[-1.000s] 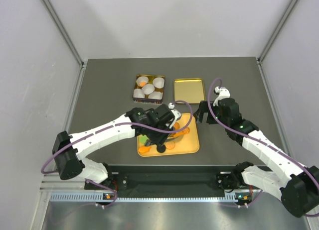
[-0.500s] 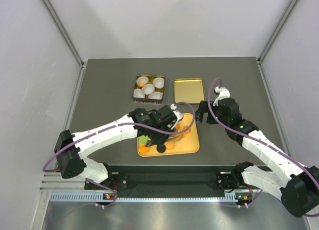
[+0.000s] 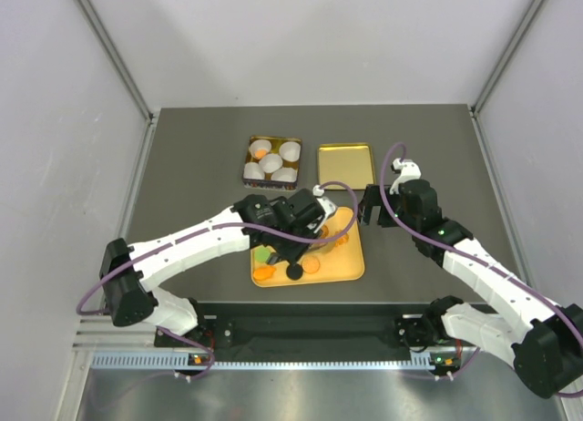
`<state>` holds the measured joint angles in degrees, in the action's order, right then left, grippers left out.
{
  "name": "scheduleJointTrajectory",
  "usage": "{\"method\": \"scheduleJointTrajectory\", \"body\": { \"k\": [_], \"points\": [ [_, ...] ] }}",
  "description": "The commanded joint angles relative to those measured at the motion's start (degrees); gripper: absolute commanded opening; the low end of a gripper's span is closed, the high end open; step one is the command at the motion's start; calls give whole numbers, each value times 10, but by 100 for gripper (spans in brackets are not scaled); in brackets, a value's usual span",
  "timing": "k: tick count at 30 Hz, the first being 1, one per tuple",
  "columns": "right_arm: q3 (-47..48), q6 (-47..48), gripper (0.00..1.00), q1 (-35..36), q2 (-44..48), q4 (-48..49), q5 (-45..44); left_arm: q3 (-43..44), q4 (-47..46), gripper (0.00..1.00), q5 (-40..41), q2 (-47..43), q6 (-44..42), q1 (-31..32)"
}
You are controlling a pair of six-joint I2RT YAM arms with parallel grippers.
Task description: Pack the cookies
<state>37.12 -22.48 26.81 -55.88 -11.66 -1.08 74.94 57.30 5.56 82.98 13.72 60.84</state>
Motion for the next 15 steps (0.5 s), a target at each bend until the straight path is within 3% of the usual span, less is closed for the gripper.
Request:
{"method": "scheduleJointTrajectory", "body": {
  "k": [1,10,15],
  "points": [
    [5,9,100,-5,12,12,-7,31,8,21,9,-29,-5,2],
    [6,8,100,-5,13,12,-6,43,14,19,54,-62,5,2],
    [6,9,100,-5,16,11,-7,61,11,19,121,-66,29,-2]
  ]
}}
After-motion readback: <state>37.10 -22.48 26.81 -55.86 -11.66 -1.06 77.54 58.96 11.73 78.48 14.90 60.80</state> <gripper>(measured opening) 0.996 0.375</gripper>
